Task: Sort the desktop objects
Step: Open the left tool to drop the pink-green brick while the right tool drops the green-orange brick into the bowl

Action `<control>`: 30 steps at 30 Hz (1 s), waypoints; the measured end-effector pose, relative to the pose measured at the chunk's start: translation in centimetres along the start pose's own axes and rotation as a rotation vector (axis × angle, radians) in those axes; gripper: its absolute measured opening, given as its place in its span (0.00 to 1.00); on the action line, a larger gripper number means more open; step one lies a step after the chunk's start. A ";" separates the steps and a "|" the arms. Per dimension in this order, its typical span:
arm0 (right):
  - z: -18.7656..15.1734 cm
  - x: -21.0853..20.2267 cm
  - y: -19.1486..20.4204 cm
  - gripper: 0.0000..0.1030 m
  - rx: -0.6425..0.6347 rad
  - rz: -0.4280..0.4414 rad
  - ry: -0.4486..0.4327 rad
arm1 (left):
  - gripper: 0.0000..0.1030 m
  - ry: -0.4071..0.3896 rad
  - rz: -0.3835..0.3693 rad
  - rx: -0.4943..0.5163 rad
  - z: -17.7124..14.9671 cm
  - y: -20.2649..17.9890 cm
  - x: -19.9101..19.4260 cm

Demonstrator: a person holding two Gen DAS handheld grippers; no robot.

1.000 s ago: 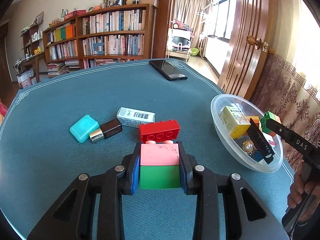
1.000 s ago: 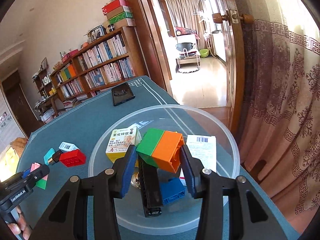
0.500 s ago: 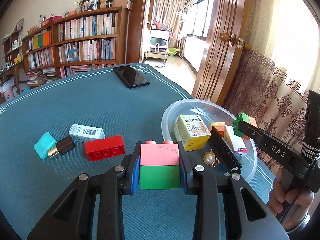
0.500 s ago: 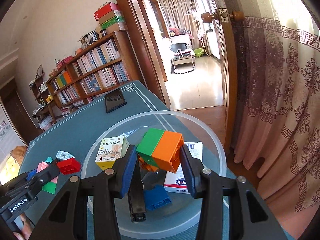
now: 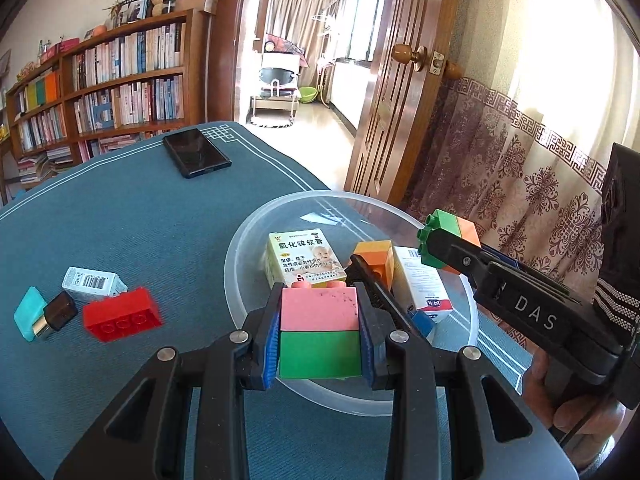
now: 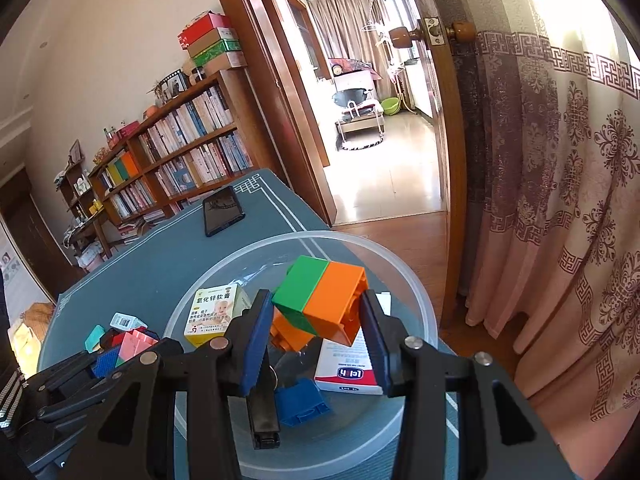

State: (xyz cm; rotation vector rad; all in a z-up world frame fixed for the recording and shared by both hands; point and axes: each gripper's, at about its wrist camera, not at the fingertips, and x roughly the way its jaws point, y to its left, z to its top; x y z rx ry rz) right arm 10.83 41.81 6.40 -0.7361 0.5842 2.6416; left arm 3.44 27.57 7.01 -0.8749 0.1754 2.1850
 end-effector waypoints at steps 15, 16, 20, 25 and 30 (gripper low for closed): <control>-0.7 0.3 0.7 0.47 -0.026 0.006 0.014 | 0.69 -0.051 0.034 -0.050 0.0 3.3 -1.8; -0.7 0.3 0.8 0.47 -0.028 0.009 0.015 | 0.69 -0.054 0.049 -0.058 0.0 3.8 -2.0; -0.8 0.5 0.9 0.47 -0.030 0.013 0.024 | 0.69 -0.065 0.097 -0.112 0.3 6.0 -2.5; -1.2 0.8 1.1 0.47 -0.035 0.017 0.037 | 0.69 -0.068 0.137 -0.206 0.4 9.0 -2.8; -1.5 0.8 1.8 0.47 -0.051 0.036 0.047 | 0.69 -0.067 0.167 -0.265 0.4 11.1 -2.9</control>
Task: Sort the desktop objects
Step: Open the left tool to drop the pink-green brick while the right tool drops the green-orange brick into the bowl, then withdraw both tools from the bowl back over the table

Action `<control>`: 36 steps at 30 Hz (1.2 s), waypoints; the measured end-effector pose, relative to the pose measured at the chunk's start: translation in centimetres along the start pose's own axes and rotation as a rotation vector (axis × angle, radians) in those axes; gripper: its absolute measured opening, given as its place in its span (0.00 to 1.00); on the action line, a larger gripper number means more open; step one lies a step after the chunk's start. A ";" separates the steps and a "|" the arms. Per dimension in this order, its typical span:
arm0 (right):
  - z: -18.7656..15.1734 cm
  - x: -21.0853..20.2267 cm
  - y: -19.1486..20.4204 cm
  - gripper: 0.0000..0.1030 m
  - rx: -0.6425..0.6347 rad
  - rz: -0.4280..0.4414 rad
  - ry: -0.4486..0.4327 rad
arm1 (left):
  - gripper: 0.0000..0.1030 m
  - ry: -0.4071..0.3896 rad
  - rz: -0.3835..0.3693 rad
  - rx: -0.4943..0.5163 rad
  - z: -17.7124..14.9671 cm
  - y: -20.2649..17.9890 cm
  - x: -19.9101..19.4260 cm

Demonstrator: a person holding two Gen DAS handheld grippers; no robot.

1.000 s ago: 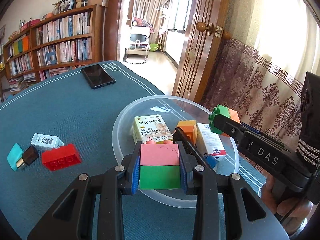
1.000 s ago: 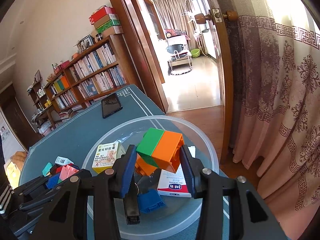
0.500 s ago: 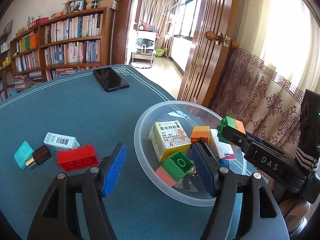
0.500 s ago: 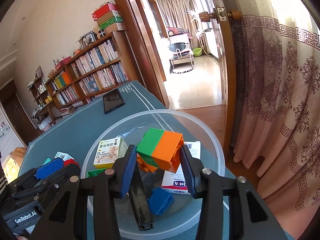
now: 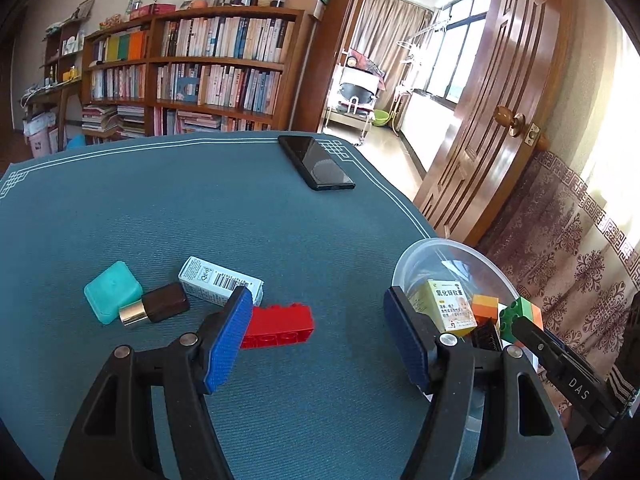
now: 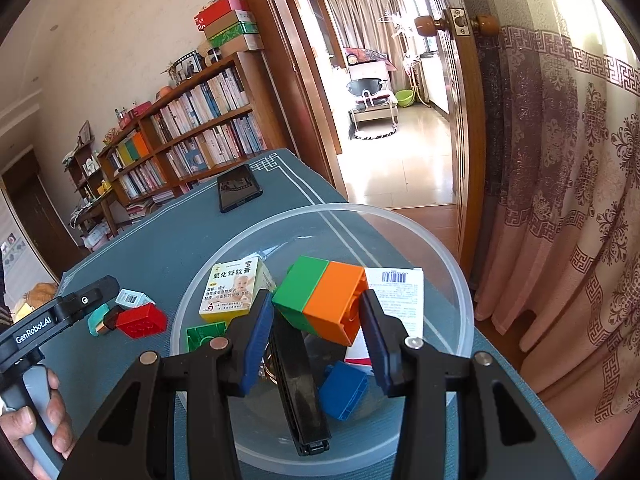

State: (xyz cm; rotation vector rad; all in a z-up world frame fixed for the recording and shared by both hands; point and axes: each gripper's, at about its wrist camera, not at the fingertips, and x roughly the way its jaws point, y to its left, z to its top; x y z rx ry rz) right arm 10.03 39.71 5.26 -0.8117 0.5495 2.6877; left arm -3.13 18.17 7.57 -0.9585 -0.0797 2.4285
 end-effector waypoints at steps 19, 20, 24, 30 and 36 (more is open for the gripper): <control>-0.5 -1.1 2.6 0.57 -0.056 0.085 -0.013 | 0.69 -0.020 0.113 -0.091 1.1 4.7 -0.5; -0.5 -1.1 2.7 0.57 -0.058 0.089 -0.015 | 0.69 -0.021 0.117 -0.095 1.2 4.9 -0.5; -0.5 -1.0 3.0 0.57 -0.066 0.092 -0.016 | 0.69 -0.025 0.134 -0.112 1.3 5.7 -0.6; -1.0 -0.3 3.4 0.57 -0.077 0.097 0.009 | 0.69 -0.020 0.139 -0.126 1.4 6.2 -0.5; -1.1 -0.5 3.4 0.57 -0.078 0.102 0.005 | 0.69 -0.016 0.160 -0.121 1.5 6.6 -0.3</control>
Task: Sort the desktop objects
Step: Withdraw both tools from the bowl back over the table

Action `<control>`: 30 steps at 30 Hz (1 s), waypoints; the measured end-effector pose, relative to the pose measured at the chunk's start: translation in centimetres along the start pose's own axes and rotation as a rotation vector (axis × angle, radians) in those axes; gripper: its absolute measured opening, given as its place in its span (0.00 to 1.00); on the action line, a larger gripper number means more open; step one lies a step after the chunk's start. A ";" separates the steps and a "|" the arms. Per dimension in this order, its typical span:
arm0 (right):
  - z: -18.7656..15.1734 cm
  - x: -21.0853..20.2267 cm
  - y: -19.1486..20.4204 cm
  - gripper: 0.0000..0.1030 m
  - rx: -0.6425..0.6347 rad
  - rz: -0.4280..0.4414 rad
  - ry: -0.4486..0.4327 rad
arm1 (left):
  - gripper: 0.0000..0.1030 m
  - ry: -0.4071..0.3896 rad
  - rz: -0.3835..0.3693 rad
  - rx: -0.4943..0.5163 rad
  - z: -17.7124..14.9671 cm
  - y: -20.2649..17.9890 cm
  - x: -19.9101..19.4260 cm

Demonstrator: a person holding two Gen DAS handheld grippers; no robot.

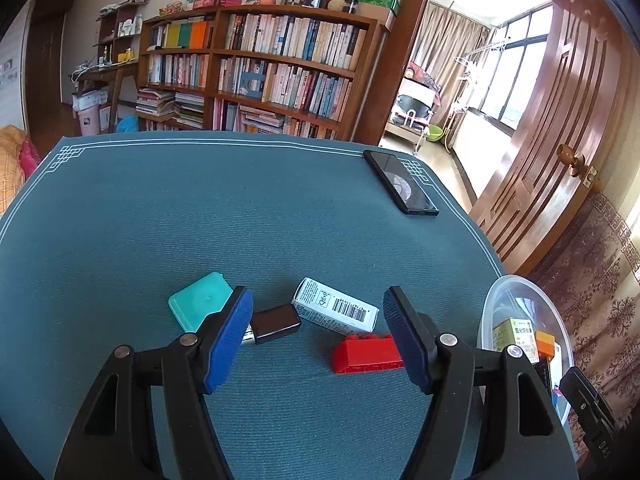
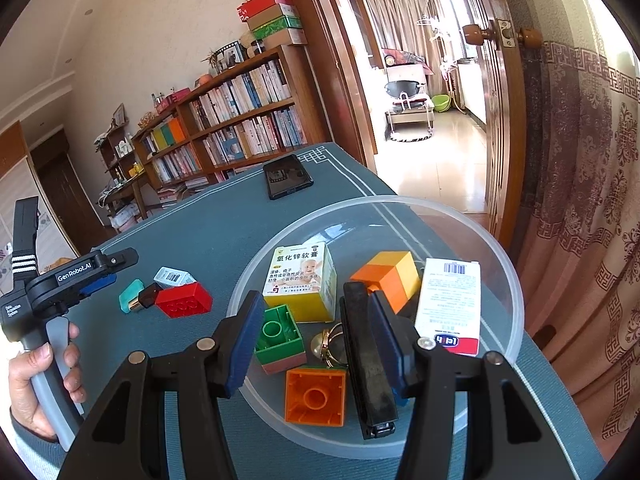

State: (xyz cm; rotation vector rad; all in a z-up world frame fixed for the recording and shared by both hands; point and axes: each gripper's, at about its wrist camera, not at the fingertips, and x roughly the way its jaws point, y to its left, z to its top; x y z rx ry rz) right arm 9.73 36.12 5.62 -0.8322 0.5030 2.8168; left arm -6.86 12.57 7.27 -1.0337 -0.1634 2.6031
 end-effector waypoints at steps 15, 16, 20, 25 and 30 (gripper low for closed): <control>-0.7 0.0 1.7 0.59 -0.031 0.039 0.014 | 0.69 0.038 0.065 -0.026 -0.4 2.3 1.3; -0.8 0.0 1.8 0.59 -0.032 0.042 0.016 | 0.69 0.043 0.068 -0.027 -0.5 2.5 1.4; -1.2 0.0 2.4 0.59 -0.035 0.062 0.023 | 0.69 0.057 0.073 -0.026 -0.6 2.9 1.7; -1.5 -0.3 3.8 0.59 -0.052 0.100 0.020 | 0.69 0.068 0.080 -0.034 -0.8 3.3 2.0; -1.8 -0.3 5.0 0.59 -0.056 0.130 0.031 | 0.69 0.077 0.089 -0.046 -0.9 4.0 2.1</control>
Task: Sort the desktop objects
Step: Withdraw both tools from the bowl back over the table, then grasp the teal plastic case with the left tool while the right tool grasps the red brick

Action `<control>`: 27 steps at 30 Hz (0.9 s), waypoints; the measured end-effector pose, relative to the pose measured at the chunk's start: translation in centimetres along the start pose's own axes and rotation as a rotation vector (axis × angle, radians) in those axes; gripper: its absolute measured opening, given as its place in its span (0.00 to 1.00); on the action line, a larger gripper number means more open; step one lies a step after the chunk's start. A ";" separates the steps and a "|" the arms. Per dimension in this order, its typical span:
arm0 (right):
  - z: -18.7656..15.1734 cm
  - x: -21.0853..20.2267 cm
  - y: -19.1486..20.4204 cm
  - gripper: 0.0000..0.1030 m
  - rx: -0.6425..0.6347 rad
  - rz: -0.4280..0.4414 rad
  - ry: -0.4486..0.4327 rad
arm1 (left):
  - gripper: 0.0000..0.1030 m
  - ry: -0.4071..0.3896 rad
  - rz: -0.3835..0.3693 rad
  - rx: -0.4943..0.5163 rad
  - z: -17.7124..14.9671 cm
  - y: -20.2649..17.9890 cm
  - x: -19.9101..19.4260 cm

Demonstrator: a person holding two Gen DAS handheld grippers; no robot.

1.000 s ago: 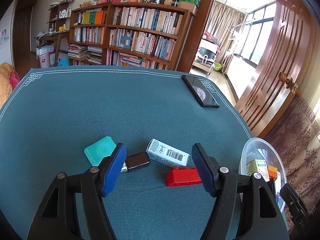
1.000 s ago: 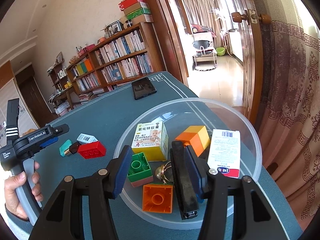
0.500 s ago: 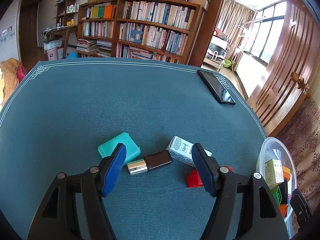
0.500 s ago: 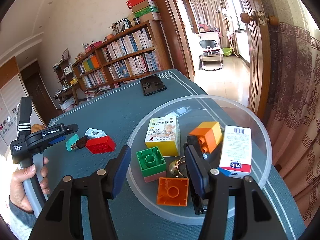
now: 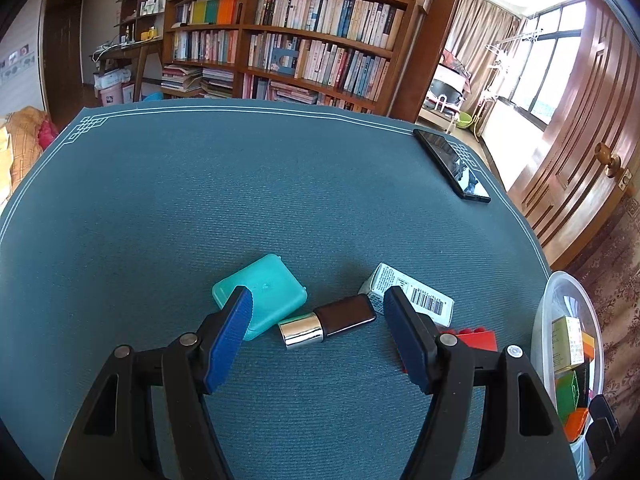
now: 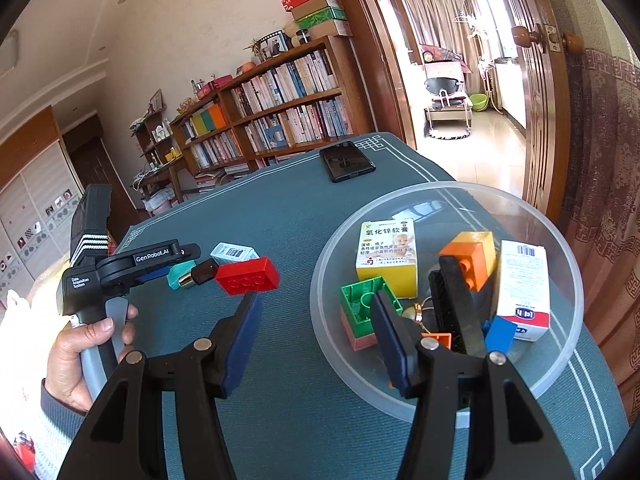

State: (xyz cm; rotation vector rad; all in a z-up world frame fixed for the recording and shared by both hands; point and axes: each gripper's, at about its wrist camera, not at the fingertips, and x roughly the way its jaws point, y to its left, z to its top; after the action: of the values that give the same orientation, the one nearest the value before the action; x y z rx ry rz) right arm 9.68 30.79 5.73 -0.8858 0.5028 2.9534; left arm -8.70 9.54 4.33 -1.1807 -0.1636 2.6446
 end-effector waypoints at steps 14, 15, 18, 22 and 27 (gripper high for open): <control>-1.4 2.6 4.7 0.59 -0.055 0.068 0.061 | 0.69 0.018 0.019 -0.040 0.2 1.8 0.6; -1.5 2.9 5.2 0.59 -0.066 0.068 0.064 | 0.69 0.018 0.020 -0.044 0.2 2.0 0.6; -1.6 4.1 6.4 0.59 -0.095 0.052 0.086 | 0.69 0.026 0.021 -0.058 0.1 2.5 0.9; -2.0 5.4 7.7 0.59 -0.137 0.028 0.108 | 0.69 0.031 0.030 -0.071 0.1 3.0 1.1; -2.0 6.7 8.0 0.59 -0.141 0.025 0.129 | 0.69 0.038 0.037 -0.081 0.1 3.4 1.3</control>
State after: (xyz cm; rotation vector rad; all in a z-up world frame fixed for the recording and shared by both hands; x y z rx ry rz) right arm 4.30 22.05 2.94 -1.0973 0.3132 2.9989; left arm -10.24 6.66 2.79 -1.2700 -0.2462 2.6687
